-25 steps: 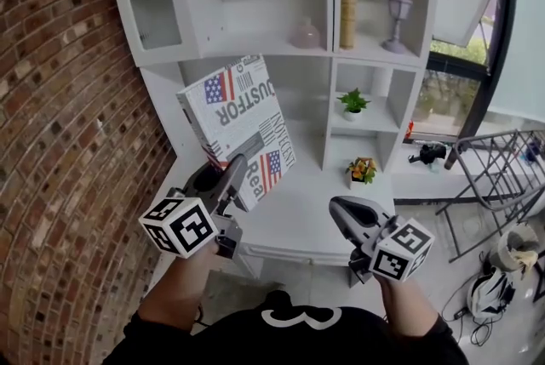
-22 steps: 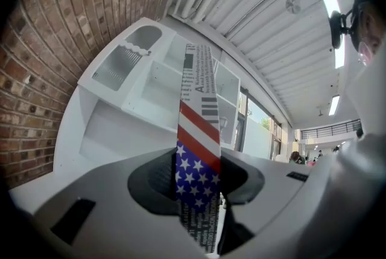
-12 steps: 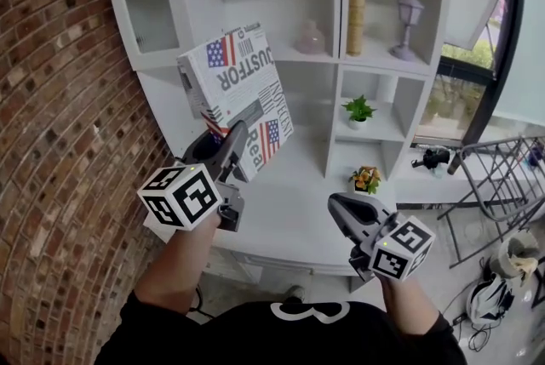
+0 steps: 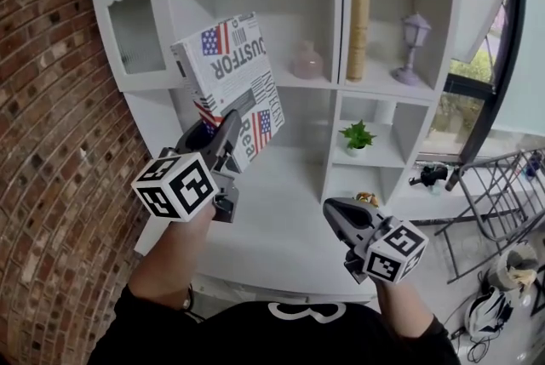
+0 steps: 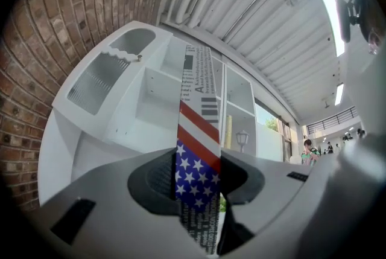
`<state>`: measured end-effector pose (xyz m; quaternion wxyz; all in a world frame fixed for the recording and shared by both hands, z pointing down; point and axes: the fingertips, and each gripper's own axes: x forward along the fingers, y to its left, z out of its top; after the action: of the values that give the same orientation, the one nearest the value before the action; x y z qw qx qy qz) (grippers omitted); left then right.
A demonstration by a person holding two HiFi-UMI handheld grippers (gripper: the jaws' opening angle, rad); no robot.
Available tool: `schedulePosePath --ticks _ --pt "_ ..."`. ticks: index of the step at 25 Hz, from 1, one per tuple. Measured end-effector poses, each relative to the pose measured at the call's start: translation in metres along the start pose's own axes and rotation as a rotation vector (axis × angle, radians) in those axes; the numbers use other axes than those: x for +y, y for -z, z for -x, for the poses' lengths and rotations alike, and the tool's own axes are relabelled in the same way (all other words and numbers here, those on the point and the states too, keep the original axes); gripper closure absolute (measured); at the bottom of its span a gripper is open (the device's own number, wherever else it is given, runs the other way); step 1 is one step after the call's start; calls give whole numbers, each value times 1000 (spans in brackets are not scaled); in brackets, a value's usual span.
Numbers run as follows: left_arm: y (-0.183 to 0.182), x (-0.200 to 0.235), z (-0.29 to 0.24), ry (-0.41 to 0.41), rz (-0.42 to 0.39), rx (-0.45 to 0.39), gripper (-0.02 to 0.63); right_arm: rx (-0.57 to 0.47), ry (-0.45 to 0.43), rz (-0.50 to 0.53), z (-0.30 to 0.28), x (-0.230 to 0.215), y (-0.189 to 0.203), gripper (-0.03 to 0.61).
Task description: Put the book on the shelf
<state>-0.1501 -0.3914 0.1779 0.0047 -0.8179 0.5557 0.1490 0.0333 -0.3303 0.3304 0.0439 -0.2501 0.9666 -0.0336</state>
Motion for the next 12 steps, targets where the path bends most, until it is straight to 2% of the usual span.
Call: schedulePosePath --ticks 6,12 --pt "-18 9 -29 3 -29 -21 462 -29 20 11 -15 -23 -12 569" --pt "-37 22 -52 -28 -51 -37 461 -44 37 23 -26 -32 -25 569"
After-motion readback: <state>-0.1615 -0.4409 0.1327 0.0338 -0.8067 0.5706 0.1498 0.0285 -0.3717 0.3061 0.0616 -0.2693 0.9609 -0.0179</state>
